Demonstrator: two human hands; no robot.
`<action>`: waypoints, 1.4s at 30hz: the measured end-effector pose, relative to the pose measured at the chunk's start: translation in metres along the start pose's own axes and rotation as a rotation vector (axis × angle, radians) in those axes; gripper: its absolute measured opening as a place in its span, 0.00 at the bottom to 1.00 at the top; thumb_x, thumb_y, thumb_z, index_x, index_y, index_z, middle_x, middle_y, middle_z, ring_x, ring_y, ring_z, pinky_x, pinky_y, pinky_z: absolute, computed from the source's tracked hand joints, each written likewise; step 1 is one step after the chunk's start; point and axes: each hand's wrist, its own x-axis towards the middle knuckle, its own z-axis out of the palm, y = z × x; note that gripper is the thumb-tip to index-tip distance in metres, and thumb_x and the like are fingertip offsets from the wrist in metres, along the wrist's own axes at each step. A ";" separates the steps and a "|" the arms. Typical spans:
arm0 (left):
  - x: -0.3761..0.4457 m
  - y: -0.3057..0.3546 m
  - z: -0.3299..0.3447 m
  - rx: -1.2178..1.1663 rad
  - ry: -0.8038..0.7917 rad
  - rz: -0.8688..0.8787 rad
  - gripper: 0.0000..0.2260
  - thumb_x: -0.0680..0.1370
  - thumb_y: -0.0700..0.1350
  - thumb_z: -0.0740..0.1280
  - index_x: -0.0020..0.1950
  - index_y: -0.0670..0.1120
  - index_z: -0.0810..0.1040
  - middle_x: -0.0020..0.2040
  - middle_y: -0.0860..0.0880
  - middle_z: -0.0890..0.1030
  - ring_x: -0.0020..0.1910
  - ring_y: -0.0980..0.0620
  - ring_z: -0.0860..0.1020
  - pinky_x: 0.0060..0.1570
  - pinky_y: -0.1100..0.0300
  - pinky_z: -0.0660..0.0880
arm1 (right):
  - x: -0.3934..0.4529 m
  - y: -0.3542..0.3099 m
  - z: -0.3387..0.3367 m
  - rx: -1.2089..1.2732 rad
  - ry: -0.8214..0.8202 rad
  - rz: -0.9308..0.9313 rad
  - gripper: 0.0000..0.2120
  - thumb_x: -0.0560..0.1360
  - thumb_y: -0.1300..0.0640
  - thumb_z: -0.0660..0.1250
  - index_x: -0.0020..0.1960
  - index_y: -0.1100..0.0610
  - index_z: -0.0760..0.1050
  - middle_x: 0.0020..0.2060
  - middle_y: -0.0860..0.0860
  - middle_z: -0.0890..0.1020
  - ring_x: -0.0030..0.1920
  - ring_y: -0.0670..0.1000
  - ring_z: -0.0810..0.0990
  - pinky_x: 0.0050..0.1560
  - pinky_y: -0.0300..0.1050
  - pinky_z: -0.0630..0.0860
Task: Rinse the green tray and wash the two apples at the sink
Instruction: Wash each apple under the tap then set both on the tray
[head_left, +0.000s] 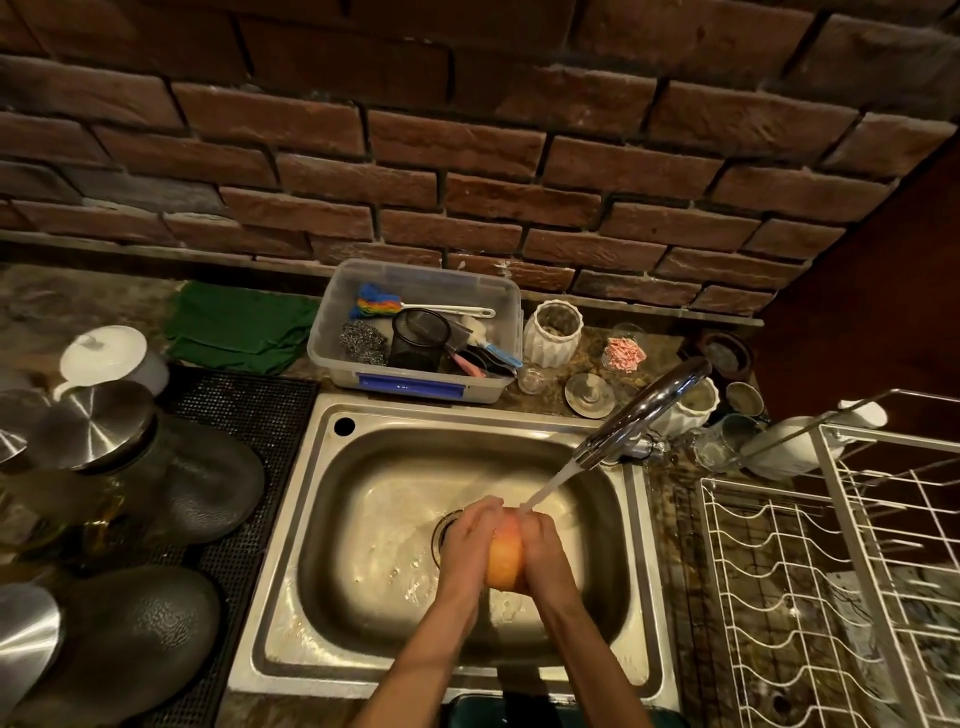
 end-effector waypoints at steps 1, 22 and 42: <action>0.001 0.003 0.001 -0.005 0.004 -0.026 0.07 0.79 0.49 0.67 0.53 0.51 0.83 0.56 0.43 0.82 0.56 0.42 0.81 0.57 0.43 0.79 | -0.005 0.001 -0.001 -0.007 -0.009 -0.053 0.15 0.82 0.41 0.55 0.62 0.49 0.69 0.53 0.48 0.78 0.53 0.53 0.81 0.55 0.60 0.82; -0.008 -0.008 -0.007 0.376 -0.117 0.261 0.16 0.79 0.57 0.64 0.66 0.65 0.68 0.65 0.53 0.66 0.64 0.52 0.71 0.59 0.49 0.80 | -0.004 -0.010 -0.004 0.473 -0.102 0.324 0.23 0.79 0.39 0.58 0.61 0.56 0.78 0.53 0.62 0.85 0.54 0.63 0.85 0.49 0.64 0.82; -0.006 0.010 -0.003 -0.071 -0.096 -0.244 0.13 0.76 0.58 0.69 0.55 0.52 0.80 0.57 0.43 0.81 0.53 0.39 0.82 0.38 0.42 0.83 | -0.031 0.026 -0.007 -0.025 -0.060 -0.294 0.21 0.80 0.42 0.59 0.70 0.44 0.60 0.67 0.51 0.67 0.65 0.53 0.75 0.61 0.57 0.80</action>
